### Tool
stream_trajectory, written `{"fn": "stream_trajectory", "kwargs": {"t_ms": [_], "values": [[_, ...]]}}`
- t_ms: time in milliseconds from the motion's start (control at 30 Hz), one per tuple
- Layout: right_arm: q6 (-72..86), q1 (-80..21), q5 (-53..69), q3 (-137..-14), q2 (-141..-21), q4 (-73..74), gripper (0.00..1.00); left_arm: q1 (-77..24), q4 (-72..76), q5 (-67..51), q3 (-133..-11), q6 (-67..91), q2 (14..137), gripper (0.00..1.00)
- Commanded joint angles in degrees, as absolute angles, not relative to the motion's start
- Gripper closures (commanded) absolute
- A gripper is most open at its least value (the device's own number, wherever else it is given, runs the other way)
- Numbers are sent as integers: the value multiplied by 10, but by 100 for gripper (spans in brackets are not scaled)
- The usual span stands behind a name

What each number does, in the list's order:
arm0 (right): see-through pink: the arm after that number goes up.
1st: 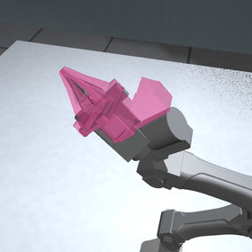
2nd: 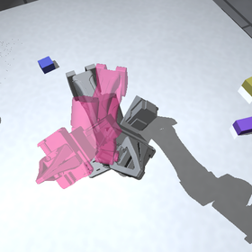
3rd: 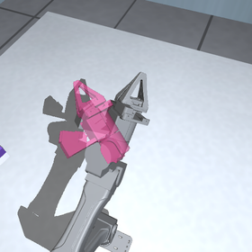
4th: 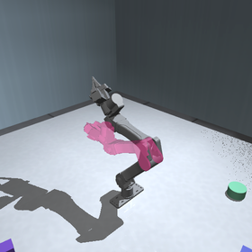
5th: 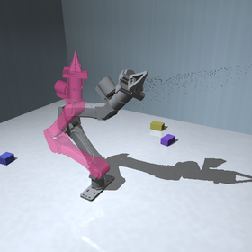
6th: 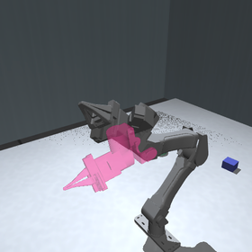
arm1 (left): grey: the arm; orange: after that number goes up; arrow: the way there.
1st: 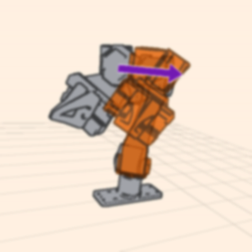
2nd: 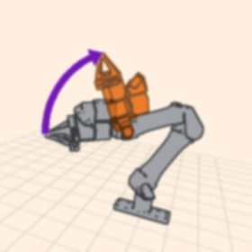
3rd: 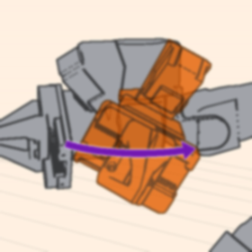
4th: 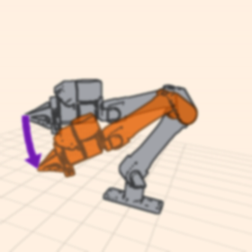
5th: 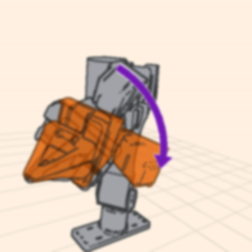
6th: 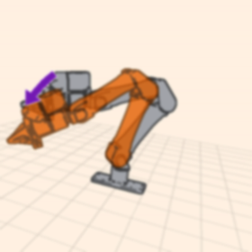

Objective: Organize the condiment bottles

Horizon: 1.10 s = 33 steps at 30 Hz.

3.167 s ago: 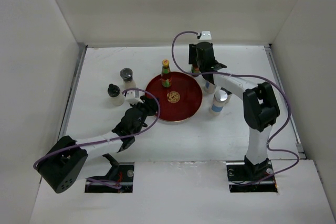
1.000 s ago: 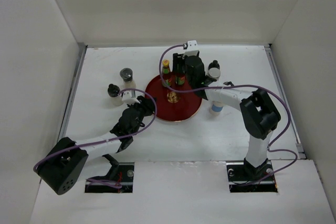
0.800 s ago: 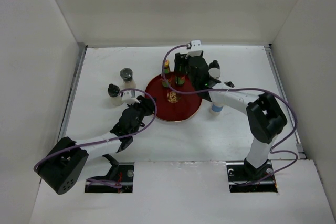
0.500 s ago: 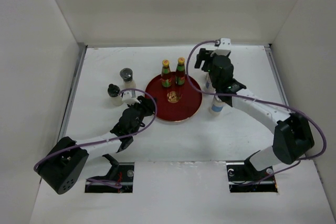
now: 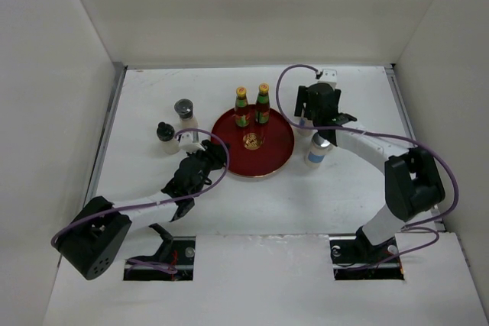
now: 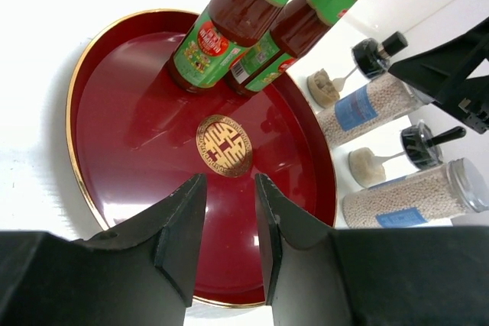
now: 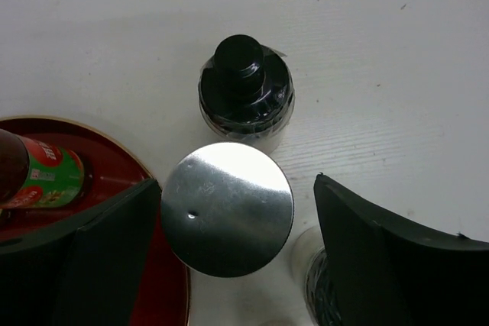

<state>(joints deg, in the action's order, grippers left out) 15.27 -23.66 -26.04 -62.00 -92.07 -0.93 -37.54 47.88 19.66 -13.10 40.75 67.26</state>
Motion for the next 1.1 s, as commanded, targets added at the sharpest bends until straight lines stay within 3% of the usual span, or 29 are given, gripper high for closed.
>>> {"fn": "stream_trajectory", "kwargs": {"t_ms": [0,167,267,500,1067], "values": [[163,-233,-246,-650,-928,-18,14,-376,514,187,-135,416,679,70],[156,-237,-263,-643,-920,-50,36,-378,514,190,-134,415,671,70],[112,-267,-306,-605,-849,-140,40,-379,514,187,-135,417,672,70],[105,-311,-299,-606,-831,-134,41,-372,515,185,-134,420,676,70],[129,-424,-236,-701,-974,-164,42,-372,515,188,-132,417,668,70]]}}
